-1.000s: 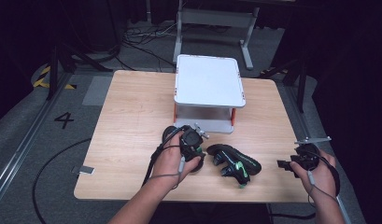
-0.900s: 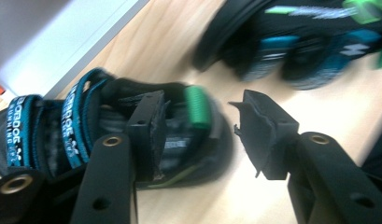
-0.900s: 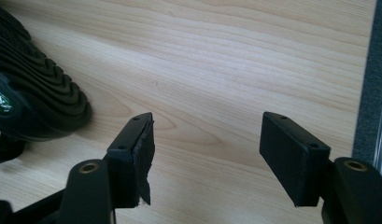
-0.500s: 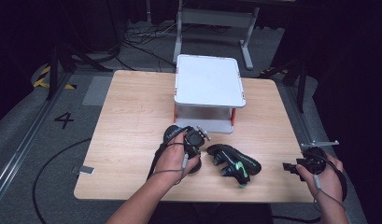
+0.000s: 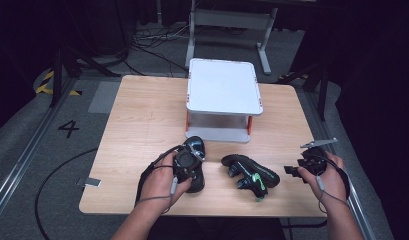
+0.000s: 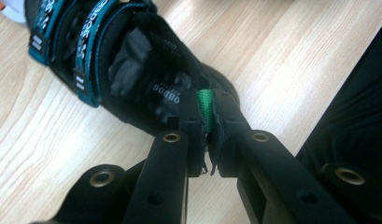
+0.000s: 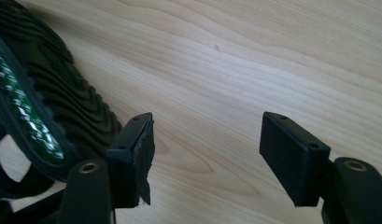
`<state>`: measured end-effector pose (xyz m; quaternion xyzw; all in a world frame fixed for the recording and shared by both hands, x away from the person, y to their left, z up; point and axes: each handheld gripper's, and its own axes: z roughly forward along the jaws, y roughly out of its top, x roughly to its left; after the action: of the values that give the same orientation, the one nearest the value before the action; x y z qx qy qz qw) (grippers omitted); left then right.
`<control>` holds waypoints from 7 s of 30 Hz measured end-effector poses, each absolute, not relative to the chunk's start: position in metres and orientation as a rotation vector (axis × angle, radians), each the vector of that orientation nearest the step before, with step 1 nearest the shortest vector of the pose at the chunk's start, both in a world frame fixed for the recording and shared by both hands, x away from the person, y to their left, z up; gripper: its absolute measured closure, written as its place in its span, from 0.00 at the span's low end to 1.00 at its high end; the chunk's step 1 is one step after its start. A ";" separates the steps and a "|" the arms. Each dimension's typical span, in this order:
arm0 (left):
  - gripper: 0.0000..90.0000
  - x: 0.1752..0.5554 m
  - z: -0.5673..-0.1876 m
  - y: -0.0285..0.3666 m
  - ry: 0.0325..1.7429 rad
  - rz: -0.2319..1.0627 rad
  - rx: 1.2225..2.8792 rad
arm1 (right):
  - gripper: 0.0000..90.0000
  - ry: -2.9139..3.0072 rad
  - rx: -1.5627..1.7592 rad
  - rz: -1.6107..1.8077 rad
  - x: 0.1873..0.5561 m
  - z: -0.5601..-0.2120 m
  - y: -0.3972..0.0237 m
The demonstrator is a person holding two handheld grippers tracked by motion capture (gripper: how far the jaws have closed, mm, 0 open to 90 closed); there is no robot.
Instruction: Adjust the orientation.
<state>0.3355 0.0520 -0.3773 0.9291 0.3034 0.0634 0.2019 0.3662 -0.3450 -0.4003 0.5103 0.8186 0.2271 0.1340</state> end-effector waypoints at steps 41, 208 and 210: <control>0.32 0.369 -0.412 0.174 1.362 0.241 2.580 | 0.36 2.684 0.955 0.712 0.343 -0.375 -0.249; 0.34 0.367 -0.410 0.151 1.241 0.207 2.566 | 0.68 2.749 0.908 0.307 0.422 -0.418 -0.169; 0.34 0.366 -0.409 0.151 1.245 0.203 2.564 | 0.72 2.757 0.921 0.289 0.420 -0.422 -0.169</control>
<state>0.3664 0.1509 -0.4087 0.8883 0.4313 0.0704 0.1415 0.4197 -0.1692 -0.4219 0.3134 0.9380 0.0985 0.1102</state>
